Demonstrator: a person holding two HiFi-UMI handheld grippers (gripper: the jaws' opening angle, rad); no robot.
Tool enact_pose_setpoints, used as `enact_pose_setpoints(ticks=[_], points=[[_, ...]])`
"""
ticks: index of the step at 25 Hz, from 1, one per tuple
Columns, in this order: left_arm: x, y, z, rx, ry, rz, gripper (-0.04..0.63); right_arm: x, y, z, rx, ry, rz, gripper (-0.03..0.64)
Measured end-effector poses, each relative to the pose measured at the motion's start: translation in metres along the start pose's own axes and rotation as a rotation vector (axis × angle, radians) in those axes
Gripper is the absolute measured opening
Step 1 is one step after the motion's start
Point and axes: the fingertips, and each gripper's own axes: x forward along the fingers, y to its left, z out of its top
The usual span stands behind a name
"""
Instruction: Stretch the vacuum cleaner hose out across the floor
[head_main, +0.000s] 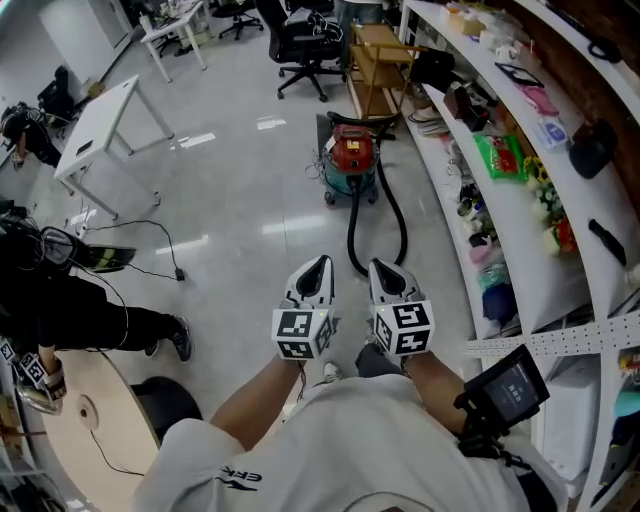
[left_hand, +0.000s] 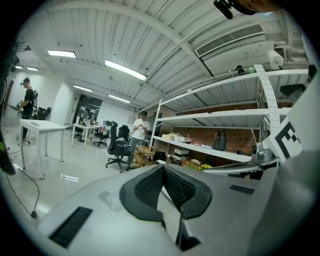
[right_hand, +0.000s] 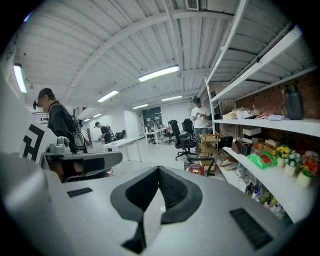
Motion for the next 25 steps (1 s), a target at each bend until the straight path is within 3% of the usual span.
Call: enact_pose_setpoints(ticks=[16, 25], points=[[0.183, 0.047, 0.044, 0.032, 0.004, 0.105, 0.002, 0.150, -0.122, 0.066, 0.020, -0.017, 0.082, 0.002], [0.260, 0.071, 0.054, 0.040, 0.011, 0.143, 0.002, 0.216, -0.169, 0.084, 0.019, 0.000, 0.122, 0.002]])
